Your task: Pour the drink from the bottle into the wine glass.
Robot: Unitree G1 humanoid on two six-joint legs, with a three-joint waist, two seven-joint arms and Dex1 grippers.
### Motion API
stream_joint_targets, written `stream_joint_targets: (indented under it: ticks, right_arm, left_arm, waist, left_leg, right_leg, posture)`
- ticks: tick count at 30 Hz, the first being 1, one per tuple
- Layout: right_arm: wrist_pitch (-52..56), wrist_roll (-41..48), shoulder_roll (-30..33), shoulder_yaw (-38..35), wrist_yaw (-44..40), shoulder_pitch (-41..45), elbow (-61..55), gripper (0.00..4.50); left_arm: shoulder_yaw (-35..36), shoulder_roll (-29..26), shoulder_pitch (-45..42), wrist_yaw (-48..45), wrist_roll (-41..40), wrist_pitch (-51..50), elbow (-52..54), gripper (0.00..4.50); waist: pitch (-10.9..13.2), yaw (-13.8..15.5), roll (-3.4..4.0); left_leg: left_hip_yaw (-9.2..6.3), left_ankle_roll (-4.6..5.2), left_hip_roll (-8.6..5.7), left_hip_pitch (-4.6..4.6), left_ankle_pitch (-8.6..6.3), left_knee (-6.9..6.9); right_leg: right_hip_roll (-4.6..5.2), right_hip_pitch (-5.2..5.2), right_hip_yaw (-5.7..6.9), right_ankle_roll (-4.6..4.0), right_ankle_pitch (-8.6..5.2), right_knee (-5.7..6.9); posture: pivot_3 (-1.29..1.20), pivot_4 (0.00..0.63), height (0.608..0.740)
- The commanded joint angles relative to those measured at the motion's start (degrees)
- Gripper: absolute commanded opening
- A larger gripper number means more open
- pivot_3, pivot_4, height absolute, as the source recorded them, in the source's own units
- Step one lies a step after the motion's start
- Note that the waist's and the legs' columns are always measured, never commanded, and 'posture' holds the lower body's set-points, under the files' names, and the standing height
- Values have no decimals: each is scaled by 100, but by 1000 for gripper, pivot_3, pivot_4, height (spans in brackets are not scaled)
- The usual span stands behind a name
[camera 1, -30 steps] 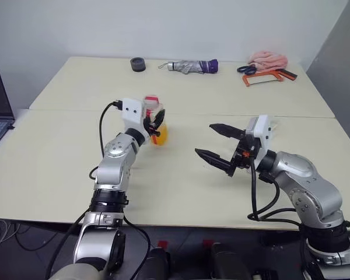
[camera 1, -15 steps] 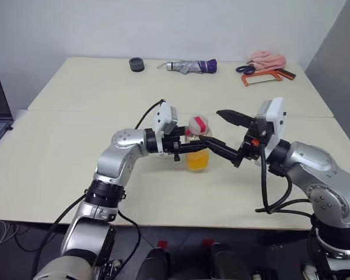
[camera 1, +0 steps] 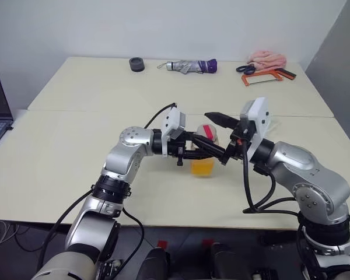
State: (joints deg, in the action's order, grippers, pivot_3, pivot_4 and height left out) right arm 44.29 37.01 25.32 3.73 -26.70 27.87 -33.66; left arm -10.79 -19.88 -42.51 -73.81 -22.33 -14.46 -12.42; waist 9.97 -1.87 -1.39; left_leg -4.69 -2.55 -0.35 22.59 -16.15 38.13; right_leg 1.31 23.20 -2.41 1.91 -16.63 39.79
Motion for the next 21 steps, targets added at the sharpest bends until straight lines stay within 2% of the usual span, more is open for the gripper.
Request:
stream_joint_targets:
  ticks: [1, 3, 5, 7, 12, 14, 17, 21]
  right_arm:
    - [-75, -86, 71, 54, -102, 71, -70, 2531]
    - [-99, -122, 99, 79, -163, 89, -37, 1948]
    - [-167, -144, 110, 88, -270, 119, 10, 1942]
    - [-440, -108, 238, 110, -815, 225, 155, 1942]
    - [-998, -132, 1186, 306, -2988, 777, 1050, 1942]
    - [-1133, -199, 1348, 364, -3450, 1143, 1580, 1942]
    - [-1017, -14, 1421, 222, -3674, 1285, 1864, 1942]
    - [-1101, -192, 1278, -83, -2969, 935, 1698, 1942]
  left_arm:
    - [99, 21, -118, 5, -48, 88, 150, 1821]
    - [113, 26, -118, 20, -70, 65, 184, 1821]
    - [122, 23, -118, 21, -89, 44, 208, 1821]
    - [118, -2, -118, -29, -123, 5, 234, 1821]
    - [56, -107, -172, -405, -231, -138, 279, 1817]
    - [39, -127, -209, -533, -225, -140, 267, 1817]
    - [51, -51, -276, -491, -178, -115, 151, 1817]
    - [32, 21, -254, -341, -98, -136, 144, 1816]
  waist:
    - [0, 0, 0]
    - [0, 0, 0]
    - [0, 0, 0]
    - [0, 0, 0]
    - [4, -1, 3]
    - [4, -5, 3]
    - [4, -11, 3]
    - [5, 0, 2]
  left_leg:
    - [0, 0, 0, 0, 0, 0]
    - [1, 0, 0, 0, 0, 0]
    - [1, 0, 0, 0, 0, 0]
    - [1, 0, -1, 0, 0, 0]
    - [3, 1, -7, 1, -1, 2]
    - [6, 2, -9, 0, -1, 2]
    - [3, 2, -4, -1, -1, 2]
    - [-8, 1, 4, 5, -1, 1]
  right_leg:
    - [0, 0, 0, 0, 0, 0]
    - [0, 0, 0, 0, 0, 0]
    - [0, 0, 0, 0, 0, 0]
    - [0, 0, 0, 0, 0, -1]
    - [-1, -1, 3, 0, 0, -4]
    - [-2, -1, 2, 0, 0, -5]
    - [-11, -1, 3, 0, 0, -5]
    - [-3, 0, 8, -1, 0, -7]
  posture:
    - [0, 150, 740]
    - [0, 150, 740]
    - [0, 150, 740]
    - [0, 150, 740]
    - [0, 150, 740]
    - [0, 150, 740]
    - [0, 150, 740]
    - [0, 150, 740]
